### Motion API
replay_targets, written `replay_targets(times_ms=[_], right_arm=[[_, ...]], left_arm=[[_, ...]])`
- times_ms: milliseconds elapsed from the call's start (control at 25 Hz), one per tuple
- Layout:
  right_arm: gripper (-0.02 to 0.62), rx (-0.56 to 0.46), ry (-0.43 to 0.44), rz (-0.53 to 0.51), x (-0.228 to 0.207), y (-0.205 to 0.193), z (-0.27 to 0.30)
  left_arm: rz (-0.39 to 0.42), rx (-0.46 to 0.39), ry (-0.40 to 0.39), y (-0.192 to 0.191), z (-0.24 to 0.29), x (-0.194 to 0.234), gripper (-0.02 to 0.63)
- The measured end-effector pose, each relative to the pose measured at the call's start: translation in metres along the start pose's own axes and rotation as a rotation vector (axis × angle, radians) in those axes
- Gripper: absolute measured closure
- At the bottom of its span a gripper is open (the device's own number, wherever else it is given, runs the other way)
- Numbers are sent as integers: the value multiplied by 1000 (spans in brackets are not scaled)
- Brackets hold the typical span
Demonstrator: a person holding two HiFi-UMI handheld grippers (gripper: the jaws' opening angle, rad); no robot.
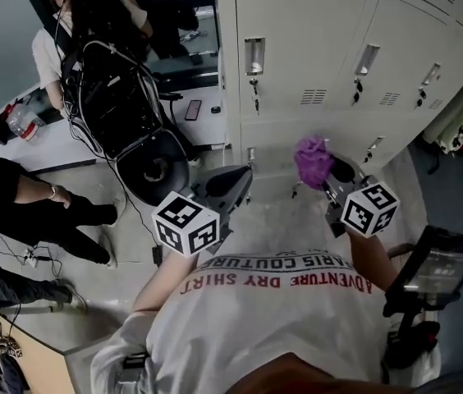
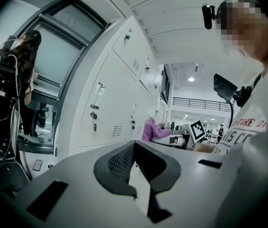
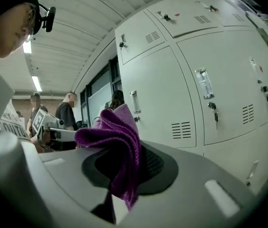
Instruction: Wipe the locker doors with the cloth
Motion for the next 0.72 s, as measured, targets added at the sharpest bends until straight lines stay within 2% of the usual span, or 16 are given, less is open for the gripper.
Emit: replay_targets(times_ms=[160, 320, 720], right_arm=[[528, -26, 32, -29, 22, 1, -39], [528, -9, 70, -21, 48, -21, -104], [528, 34, 54, 14, 103, -100, -378]], left_arm=[[26, -23, 5, -15, -16, -37, 604], [23, -15, 0, -53, -25, -100, 604], [-7, 44, -16, -199, -43, -344, 604]])
Point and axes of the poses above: the fingertips, and each gripper's own axes: z forward along the fingers, x to its left, y out of its top, the point moved 9 cm from there along -z, backward along the fingers, and after that the axes turned 8 degrees about -z, right-handed, at the moved point
